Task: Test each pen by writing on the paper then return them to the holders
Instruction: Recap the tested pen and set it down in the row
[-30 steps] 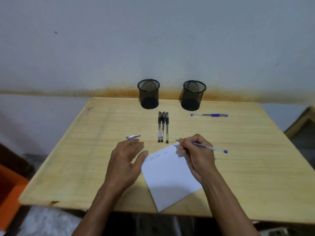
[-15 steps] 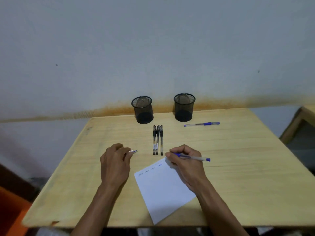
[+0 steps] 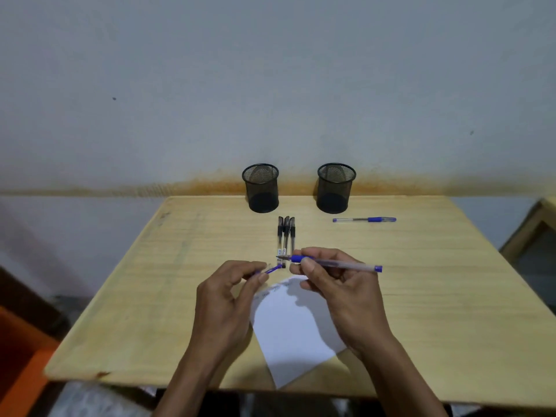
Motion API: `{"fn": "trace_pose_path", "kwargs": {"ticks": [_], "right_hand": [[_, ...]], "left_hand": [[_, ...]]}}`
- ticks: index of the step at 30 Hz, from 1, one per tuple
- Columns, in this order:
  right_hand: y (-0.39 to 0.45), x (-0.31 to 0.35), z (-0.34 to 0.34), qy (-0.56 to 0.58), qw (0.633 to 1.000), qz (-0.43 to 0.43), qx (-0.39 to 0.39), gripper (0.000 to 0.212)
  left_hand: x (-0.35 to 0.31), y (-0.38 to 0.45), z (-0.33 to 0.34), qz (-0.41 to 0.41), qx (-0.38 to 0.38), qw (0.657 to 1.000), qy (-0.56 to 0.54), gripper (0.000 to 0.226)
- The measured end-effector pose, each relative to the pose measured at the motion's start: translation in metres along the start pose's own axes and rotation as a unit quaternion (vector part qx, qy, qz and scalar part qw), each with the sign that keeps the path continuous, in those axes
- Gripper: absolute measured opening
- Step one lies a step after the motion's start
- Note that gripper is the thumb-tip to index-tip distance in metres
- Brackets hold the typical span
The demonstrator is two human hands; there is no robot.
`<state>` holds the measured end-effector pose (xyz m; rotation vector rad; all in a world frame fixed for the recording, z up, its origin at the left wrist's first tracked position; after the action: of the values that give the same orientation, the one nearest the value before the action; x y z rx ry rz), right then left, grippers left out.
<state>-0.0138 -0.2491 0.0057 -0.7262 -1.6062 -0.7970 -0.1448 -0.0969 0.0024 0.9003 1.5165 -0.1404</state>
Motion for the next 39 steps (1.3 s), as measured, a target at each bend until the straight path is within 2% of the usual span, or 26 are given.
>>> {"fn": "trace_pose_path", "kwargs": {"ticks": [5,11,21,25,28,31,33,36,39], "right_hand": [[-0.005,0.01,0.003,-0.099,0.994,-0.044,-0.013,0.005],[-0.005,0.008,0.01,-0.127,0.991,-0.05,0.01,0.002],[-0.012,0.018,0.009,-0.106,0.99,-0.095,-0.012,0.009],[-0.011,0.017,0.006,-0.089,0.991,-0.097,0.0,0.005],[-0.007,0.012,0.0,-0.064,0.996,-0.068,0.017,0.018],[-0.004,0.012,-0.027,-0.05,0.995,-0.063,-0.057,0.045],[-0.004,0.028,-0.044,-0.171,0.968,-0.147,-0.114,0.049],[-0.009,0.047,-0.031,-0.382,0.862,-0.308,-0.124,0.028],[-0.008,0.046,-0.016,-0.479,0.792,-0.359,-0.121,0.023]], "left_hand": [[-0.007,-0.006,0.0,0.021,0.015,1.0,-0.006,0.014],[-0.016,-0.009,0.002,0.042,0.045,0.998,-0.016,0.014],[-0.042,-0.007,0.003,0.121,0.068,0.99,0.015,0.016],[-0.043,-0.007,0.005,0.131,0.068,0.989,0.022,0.012],[-0.046,-0.003,0.007,0.142,0.077,0.987,0.024,0.014],[-0.045,0.0,0.002,0.148,0.076,0.986,0.032,0.015],[-0.041,0.002,-0.001,0.143,0.075,0.985,0.052,0.015],[-0.037,0.004,0.001,0.145,0.087,0.983,0.076,0.014],[-0.034,0.006,0.005,0.145,0.092,0.982,0.08,0.014]]}}
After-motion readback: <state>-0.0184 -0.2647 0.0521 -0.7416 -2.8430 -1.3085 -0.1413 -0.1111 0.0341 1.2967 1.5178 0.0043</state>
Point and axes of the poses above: each hand's wrist, its own y-axis towards the middle knuckle, its own z-axis out of the palm, x = y × z, the point moved 8 cm from there along y, towards the middle knuckle, and after that the axes turned 14 degrees about -y, right-handed, at the moved point
